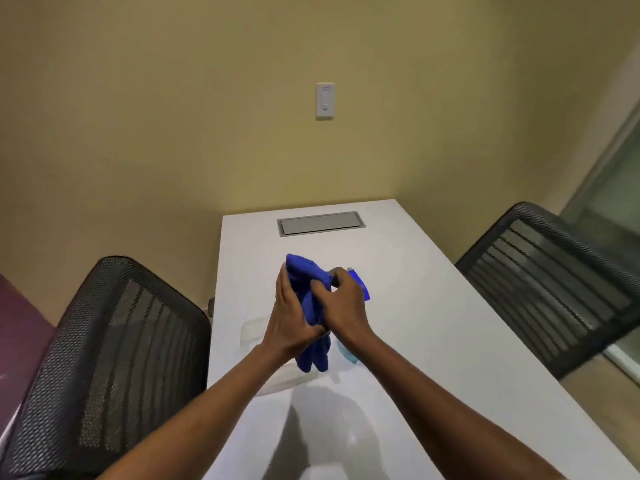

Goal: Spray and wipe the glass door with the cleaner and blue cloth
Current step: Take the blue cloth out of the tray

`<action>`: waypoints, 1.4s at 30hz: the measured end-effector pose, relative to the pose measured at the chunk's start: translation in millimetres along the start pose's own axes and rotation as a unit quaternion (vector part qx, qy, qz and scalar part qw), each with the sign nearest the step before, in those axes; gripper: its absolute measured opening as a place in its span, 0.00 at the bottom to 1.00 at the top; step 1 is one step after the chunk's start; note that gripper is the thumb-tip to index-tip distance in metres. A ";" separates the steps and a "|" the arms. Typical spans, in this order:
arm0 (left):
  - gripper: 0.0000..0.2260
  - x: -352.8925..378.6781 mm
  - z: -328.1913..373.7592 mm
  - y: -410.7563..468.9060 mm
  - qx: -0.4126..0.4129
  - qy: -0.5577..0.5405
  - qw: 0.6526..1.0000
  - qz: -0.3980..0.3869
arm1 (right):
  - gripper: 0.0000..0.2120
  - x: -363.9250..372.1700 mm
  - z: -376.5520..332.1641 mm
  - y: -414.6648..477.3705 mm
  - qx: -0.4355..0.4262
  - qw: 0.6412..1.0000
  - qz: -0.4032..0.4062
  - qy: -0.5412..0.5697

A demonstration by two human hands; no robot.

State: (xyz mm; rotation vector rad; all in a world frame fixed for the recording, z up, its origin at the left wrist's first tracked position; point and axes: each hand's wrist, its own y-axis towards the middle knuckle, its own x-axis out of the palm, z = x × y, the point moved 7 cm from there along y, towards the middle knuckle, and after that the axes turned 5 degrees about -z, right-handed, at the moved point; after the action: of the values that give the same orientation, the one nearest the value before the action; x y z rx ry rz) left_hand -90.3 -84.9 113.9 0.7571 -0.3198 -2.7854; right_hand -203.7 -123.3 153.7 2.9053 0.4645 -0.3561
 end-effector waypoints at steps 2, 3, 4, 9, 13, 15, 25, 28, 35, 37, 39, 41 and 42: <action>0.53 9.5 31.0 1.0 0.039 -0.033 0.999 -0.003 | 0.08 -26.2 -21.3 -17.2 -0.022 1.000 0.014 -0.005; 0.52 16.2 46.6 0.4 0.058 -0.049 0.997 -0.012 | 0.10 -39.9 -29.9 -26.1 -0.028 0.999 0.022 -0.002; 0.51 24.0 63.5 -1.0 0.081 -0.064 0.994 -0.025 | 0.13 -54.6 -37.7 -34.7 -0.031 0.999 0.030 0.006; 0.33 70.1 158.4 -23.1 0.223 -0.103 0.965 -0.090 | 0.27 -137.1 -52.7 -80.9 -0.003 0.993 0.081 0.090; 0.18 117.3 229.2 -62.8 0.258 -0.156 0.939 -0.167 | 0.23 -211.0 -51.8 -144.2 0.039 0.981 0.159 0.105; 0.17 144.7 256.7 -92.0 0.238 -0.199 0.924 -0.225 | 0.20 -242.0 -55.1 -187.1 0.048 0.979 0.178 0.084; 0.14 235.0 366.7 -302.3 -0.070 -0.424 0.780 -0.455 | 0.14 -359.2 -87.5 -520.2 0.183 0.862 0.464 -0.085; 0.16 249.4 417.3 -362.3 -0.073 -0.411 0.753 -0.509 | 0.10 -370.9 -108.9 -624.8 0.236 0.819 0.499 -0.156; 0.12 280.1 516.9 -507.2 -0.063 -0.344 0.629 -0.695 | 0.20 -363.1 -168.3 -773.3 0.221 0.877 0.408 -0.123; 0.16 286.3 541.4 -547.6 -0.058 -0.318 0.586 -0.743 | 0.15 -359.3 -179.8 -814.1 0.251 0.850 0.441 -0.143; 0.22 294.7 563.2 -590.3 -0.046 -0.288 0.517 -0.805 | 0.15 -356.6 -190.5 -858.2 0.282 0.805 0.494 -0.167; 0.22 299.3 581.6 -631.9 -0.035 -0.253 0.448 -0.857 | 0.16 -350.5 -200.7 -901.3 0.306 0.763 0.543 -0.170; 0.21 302.3 589.9 -649.5 -0.029 -0.239 0.428 -0.871 | 0.16 -345.7 -206.8 -921.0 0.312 0.744 0.568 -0.164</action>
State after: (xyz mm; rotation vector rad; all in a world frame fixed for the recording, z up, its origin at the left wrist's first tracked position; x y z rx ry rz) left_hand -759.5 532.1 294.3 -0.2050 1.4713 -4.7613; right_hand -780.4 683.8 316.3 2.8544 -1.7013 -0.8576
